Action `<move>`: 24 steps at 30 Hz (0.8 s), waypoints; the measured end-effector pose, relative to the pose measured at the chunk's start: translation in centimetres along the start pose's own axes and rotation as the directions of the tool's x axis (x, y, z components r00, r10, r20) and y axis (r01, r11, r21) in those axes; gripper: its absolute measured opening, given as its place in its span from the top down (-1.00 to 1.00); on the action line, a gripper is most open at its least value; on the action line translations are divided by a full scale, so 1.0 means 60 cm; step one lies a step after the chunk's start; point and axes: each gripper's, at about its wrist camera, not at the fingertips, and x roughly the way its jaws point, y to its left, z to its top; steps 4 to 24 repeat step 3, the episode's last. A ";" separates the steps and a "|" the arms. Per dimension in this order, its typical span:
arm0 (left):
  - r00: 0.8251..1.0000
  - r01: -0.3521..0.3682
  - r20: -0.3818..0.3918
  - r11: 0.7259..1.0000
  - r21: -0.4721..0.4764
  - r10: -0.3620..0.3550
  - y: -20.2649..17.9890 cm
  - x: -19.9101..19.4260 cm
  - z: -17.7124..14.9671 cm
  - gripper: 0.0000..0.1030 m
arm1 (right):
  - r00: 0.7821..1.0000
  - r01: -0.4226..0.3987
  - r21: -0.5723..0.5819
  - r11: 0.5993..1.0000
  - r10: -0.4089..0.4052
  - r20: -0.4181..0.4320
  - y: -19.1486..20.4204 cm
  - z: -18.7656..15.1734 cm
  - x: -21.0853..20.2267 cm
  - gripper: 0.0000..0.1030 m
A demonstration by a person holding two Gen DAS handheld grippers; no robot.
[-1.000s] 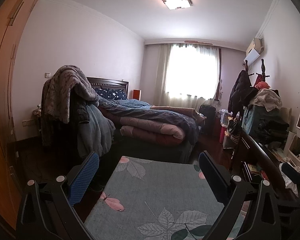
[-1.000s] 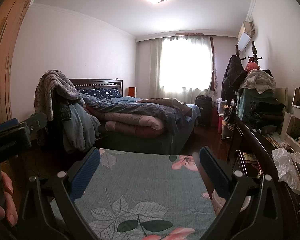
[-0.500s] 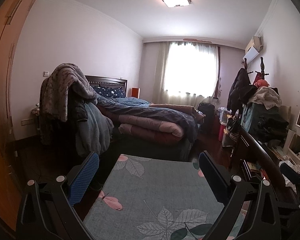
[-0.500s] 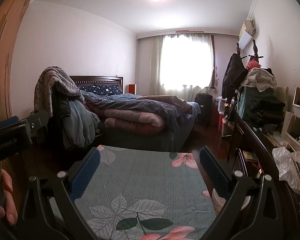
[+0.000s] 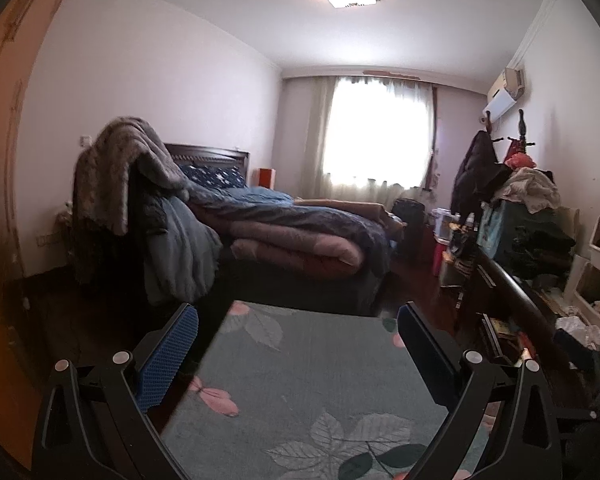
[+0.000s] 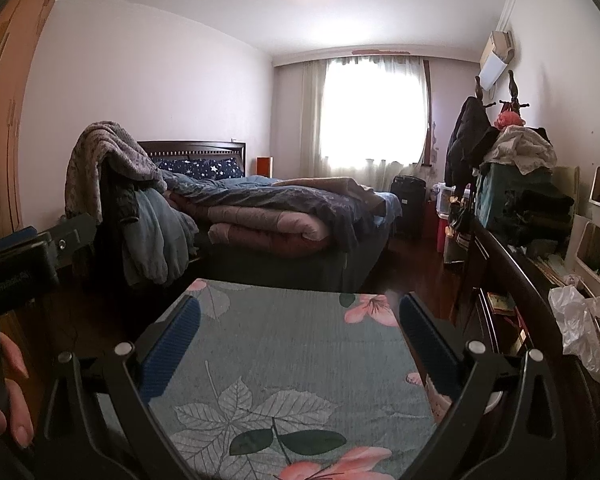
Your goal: Collect trash
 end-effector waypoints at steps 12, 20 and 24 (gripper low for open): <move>1.000 -0.009 -0.013 1.000 0.002 0.009 -0.002 0.007 -0.003 -0.93 | 1.000 -0.001 -0.001 1.000 0.001 -0.006 0.000 -0.002 0.006 -0.93; 1.000 -0.009 -0.013 1.000 0.002 0.009 -0.002 0.007 -0.003 -0.93 | 1.000 -0.001 -0.001 1.000 0.001 -0.006 0.000 -0.002 0.006 -0.93; 1.000 -0.009 -0.013 1.000 0.002 0.009 -0.002 0.007 -0.003 -0.93 | 1.000 -0.001 -0.001 1.000 0.001 -0.006 0.000 -0.002 0.006 -0.93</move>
